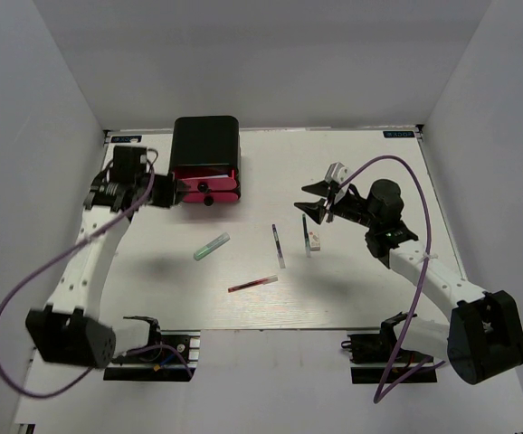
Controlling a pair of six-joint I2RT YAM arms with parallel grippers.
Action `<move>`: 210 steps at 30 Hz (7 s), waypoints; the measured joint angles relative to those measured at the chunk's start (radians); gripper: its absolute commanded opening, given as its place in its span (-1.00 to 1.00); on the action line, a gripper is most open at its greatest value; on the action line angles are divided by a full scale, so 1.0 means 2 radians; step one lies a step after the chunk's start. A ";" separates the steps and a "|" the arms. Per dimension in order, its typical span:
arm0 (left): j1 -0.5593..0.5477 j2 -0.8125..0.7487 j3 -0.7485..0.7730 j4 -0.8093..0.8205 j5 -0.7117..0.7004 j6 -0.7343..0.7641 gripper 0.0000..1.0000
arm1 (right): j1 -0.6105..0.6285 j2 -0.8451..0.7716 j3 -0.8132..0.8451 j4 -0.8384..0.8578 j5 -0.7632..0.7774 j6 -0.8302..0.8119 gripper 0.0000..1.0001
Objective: Sort the stationery into containers
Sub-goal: Grab a piece of stationery with the left arm, then place the stationery into the container, then close the drawer
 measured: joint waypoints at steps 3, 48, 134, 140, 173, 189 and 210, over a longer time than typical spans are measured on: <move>0.000 -0.072 -0.068 -0.016 0.002 -0.005 -0.02 | 0.000 0.000 -0.005 -0.001 0.000 0.000 0.06; -0.004 0.200 -0.205 0.095 0.048 -0.079 0.12 | -0.001 -0.013 -0.031 -0.011 0.009 -0.013 0.06; 0.000 0.150 0.084 0.107 -0.031 -0.041 -0.95 | -0.003 -0.033 -0.047 -0.011 0.002 -0.012 -0.12; 0.000 0.097 0.039 0.161 -0.012 0.090 -1.00 | -0.003 -0.033 -0.047 -0.013 0.001 -0.012 -0.74; -0.006 0.078 -0.129 0.218 0.043 0.418 -1.00 | -0.003 -0.030 -0.047 -0.027 0.002 -0.025 -0.54; -0.006 0.148 -0.087 0.244 0.066 0.392 -1.00 | -0.003 -0.030 -0.047 -0.027 0.004 -0.025 -0.54; -0.006 0.151 -0.080 0.250 0.012 0.300 -1.00 | -0.003 -0.030 -0.047 -0.027 0.006 -0.025 -0.51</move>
